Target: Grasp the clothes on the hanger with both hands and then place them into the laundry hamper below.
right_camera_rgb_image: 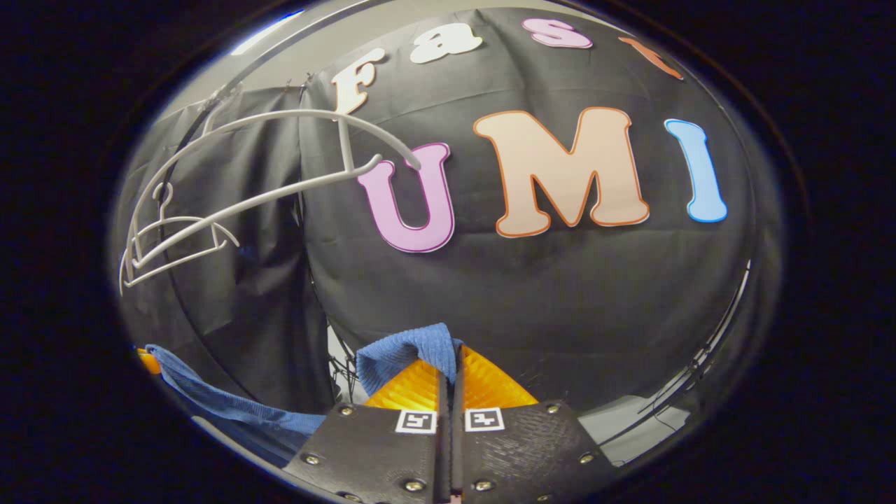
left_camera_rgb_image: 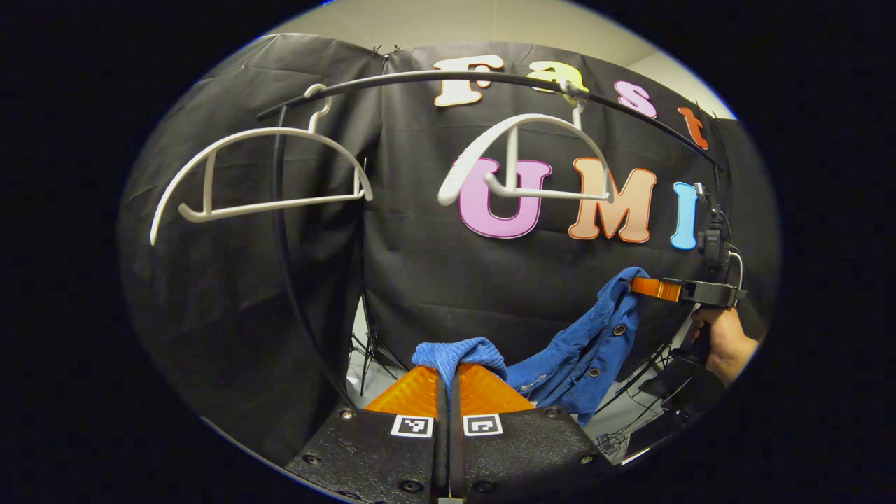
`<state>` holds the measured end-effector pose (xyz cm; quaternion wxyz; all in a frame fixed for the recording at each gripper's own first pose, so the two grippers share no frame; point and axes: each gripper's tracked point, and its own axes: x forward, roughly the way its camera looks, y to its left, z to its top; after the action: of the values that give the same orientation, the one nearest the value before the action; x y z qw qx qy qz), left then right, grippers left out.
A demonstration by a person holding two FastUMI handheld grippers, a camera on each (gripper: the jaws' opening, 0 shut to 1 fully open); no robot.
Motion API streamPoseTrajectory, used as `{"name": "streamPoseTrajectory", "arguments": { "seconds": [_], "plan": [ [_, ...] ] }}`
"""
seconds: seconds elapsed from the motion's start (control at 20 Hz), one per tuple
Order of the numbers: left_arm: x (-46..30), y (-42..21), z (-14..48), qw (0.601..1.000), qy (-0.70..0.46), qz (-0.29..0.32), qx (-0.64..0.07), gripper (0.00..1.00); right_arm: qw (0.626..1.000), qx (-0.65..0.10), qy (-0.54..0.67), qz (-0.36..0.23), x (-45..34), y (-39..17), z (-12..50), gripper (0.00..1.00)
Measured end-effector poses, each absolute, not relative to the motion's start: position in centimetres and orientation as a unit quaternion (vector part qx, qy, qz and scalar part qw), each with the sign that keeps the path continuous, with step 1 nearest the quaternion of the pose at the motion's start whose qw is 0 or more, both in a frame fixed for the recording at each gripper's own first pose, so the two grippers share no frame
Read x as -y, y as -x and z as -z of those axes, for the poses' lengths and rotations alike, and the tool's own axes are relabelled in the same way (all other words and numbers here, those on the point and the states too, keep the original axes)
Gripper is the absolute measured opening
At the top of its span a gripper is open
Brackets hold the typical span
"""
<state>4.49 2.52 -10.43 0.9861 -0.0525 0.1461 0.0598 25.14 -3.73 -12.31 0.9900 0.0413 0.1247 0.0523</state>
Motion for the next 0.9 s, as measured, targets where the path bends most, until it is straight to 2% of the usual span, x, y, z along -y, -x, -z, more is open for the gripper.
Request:
{"name": "streamPoseTrajectory", "arguments": {
  "seconds": [0.35,0.85,0.9],
  "plan": [
    [2.7,-7.2,8.1,0.994,0.027,-0.005,-0.108,0.01,0.988,-0.116,-0.044,-0.089,1.7,-21.7,10.4,0.01],
    [10.1,-12.4,4.1,0.987,0.038,0.141,-0.066,0.01,0.986,-0.113,-0.043,-0.115,-4.5,-17.1,7.0,0.03],
    [10.6,-12.9,3.9,0.985,0.041,0.154,-0.063,0.01,0.986,-0.108,-0.047,-0.114,-4.9,-16.8,6.5,0.01]
  ]
}}
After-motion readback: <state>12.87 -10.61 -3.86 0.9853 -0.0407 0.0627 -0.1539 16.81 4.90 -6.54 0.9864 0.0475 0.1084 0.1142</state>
